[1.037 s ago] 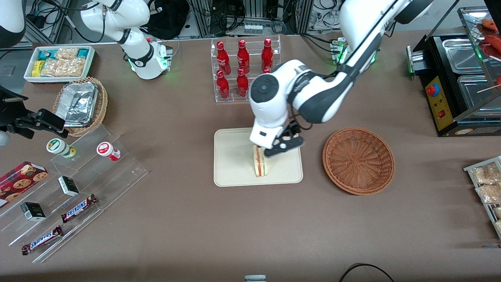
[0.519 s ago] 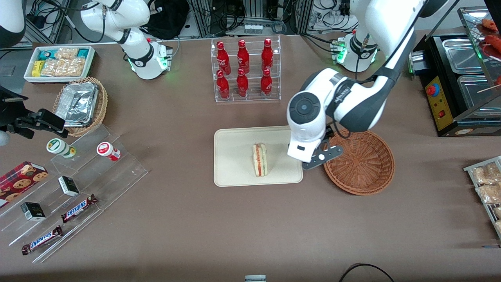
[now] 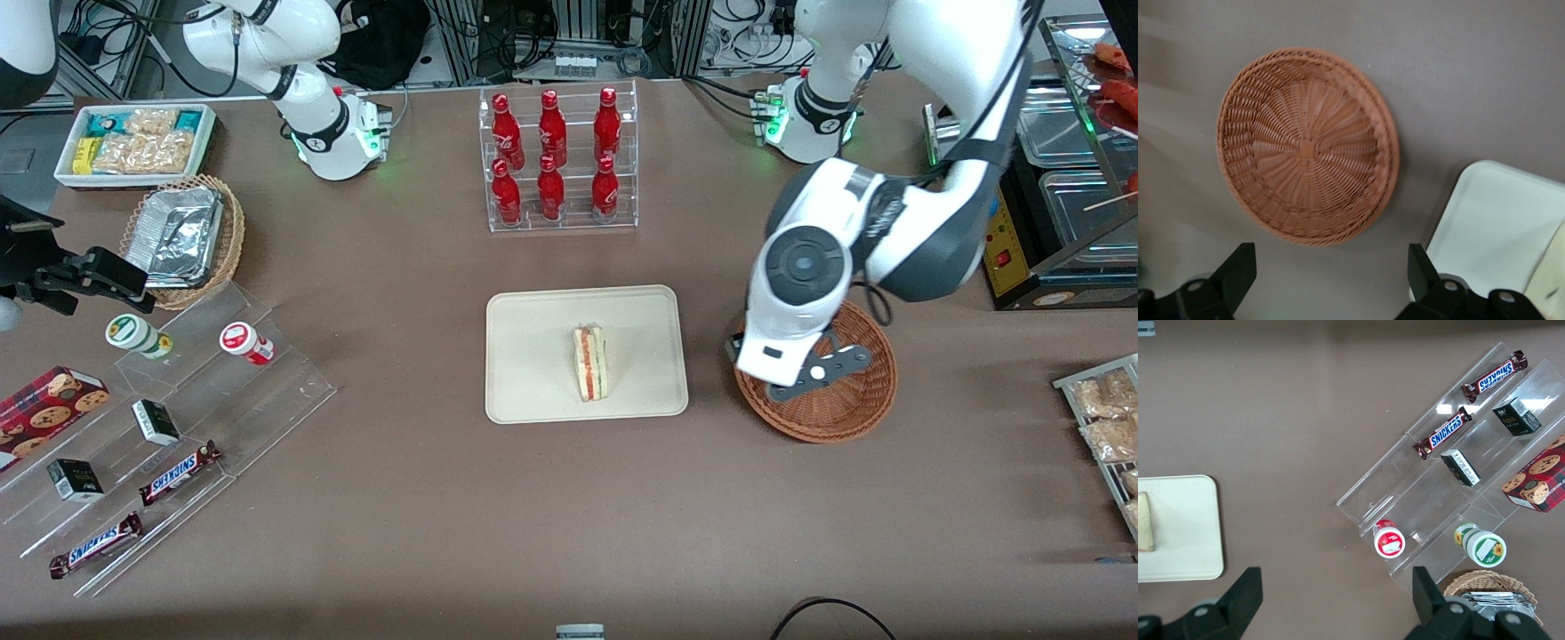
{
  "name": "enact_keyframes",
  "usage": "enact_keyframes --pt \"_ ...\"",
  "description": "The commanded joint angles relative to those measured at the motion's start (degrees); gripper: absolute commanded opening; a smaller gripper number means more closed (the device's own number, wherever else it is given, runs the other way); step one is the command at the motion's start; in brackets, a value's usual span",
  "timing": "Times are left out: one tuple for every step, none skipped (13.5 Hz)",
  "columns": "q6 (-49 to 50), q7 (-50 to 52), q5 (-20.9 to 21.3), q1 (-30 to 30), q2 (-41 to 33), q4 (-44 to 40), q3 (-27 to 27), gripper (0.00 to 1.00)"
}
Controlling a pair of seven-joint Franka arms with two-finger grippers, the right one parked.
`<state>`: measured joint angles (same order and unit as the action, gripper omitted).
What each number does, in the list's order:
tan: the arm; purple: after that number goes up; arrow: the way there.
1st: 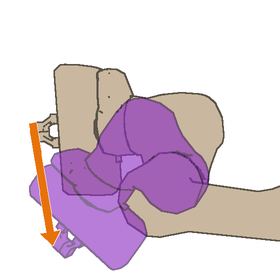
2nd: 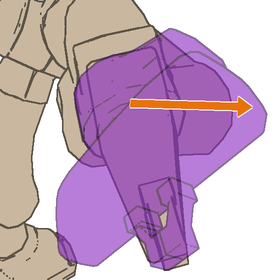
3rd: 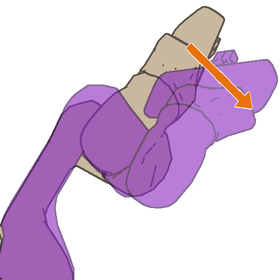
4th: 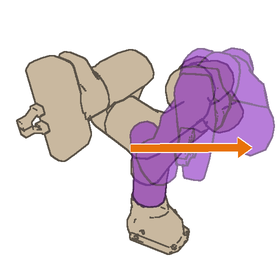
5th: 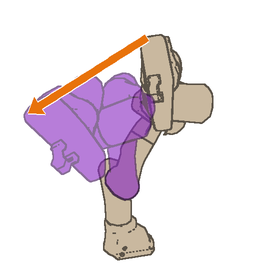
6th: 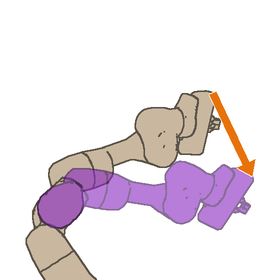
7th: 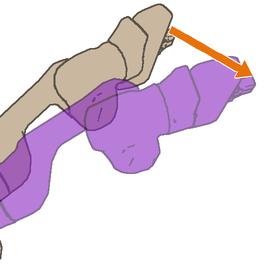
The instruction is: Place sandwich from basket to tray
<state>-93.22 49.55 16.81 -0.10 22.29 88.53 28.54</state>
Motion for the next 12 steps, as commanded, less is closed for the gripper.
enact_keyframes --pt "0.1 -8.0 -3.6 0.6 -8.9 8.1 -2.8 1.0" --pt "0.5 -10.6 -5.3 0.6 -10.3 8.7 -3.7 1.0" --pt "1.9 -13.2 -6.7 0.3 -11.4 8.9 -5.9 1.0" --pt "3.3 -16.3 -7.9 -0.3 -12.5 8.9 -7.2 1.0" --pt "4.7 -19.5 -9.1 -0.5 -13.7 8.9 -8.7 1.0" --pt "6.0 -22.6 -10.4 -0.7 -14.6 8.9 -10.5 1.0" --pt "7.4 -25.3 -11.4 -1.8 -15.4 8.8 -12.3 1.0" --pt "8.7 -27.7 -11.4 -2.9 -16.1 8.7 -14.3 1.0" --pt "9.2 -29.9 -11.5 -3.2 -16.8 8.8 -15.5 1.0" --pt "10.1 -32.1 -12.5 -3.3 -17.5 8.8 -16.8 1.0" --pt "11.1 -35.0 -13.5 -3.4 -18.2 8.6 -18.4 1.0" --pt "12.3 -38.5 -13.8 -3.4 -19.1 8.6 -19.4 1.0"
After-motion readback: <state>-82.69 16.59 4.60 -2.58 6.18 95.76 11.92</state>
